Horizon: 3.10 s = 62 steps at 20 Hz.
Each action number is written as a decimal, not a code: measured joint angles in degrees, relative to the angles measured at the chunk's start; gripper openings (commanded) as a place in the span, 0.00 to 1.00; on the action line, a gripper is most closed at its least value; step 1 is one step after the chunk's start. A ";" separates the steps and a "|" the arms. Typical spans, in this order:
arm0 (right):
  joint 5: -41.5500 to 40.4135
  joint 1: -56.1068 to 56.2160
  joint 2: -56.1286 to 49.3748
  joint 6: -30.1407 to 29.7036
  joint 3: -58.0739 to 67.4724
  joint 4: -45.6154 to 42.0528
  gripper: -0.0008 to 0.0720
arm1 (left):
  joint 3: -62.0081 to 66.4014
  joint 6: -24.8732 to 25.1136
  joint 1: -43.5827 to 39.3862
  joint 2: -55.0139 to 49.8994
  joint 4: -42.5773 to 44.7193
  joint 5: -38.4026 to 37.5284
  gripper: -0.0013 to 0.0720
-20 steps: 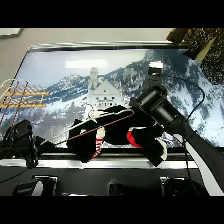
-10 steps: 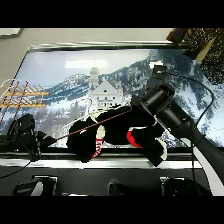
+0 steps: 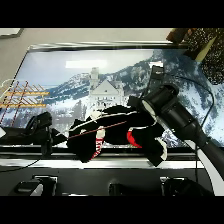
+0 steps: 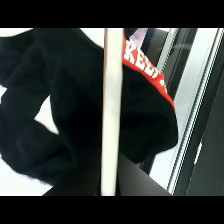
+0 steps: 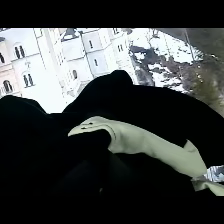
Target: Fold the clothes and pants, and hang the long-sleeved shirts on hangers.
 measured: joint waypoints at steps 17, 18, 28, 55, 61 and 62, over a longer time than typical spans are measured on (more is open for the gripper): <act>7.23 0.00 5.14 -3.85 12.20 7.21 0.07 | 0.00 -4.94 -16.50 -11.37 -5.46 18.84 0.07; 7.45 0.00 4.76 -3.91 12.26 7.43 0.07 | 0.00 -4.90 -17.40 -11.85 -5.95 19.47 0.07; 5.70 0.00 2.08 -5.92 12.46 13.92 0.07 | 1.01 -4.52 -21.70 -17.00 -10.27 24.06 0.07; 4.09 0.00 1.20 -10.56 16.02 15.39 0.07 | 9.66 -5.29 -27.32 -24.81 -8.87 21.81 0.07; 3.74 0.00 0.68 -13.66 16.02 17.31 0.07 | 10.69 -5.11 -27.96 -25.73 -9.11 21.84 0.07; 3.80 0.00 0.74 -14.32 16.02 17.64 0.07 | 10.71 -5.09 -28.02 -25.75 -9.16 21.84 0.07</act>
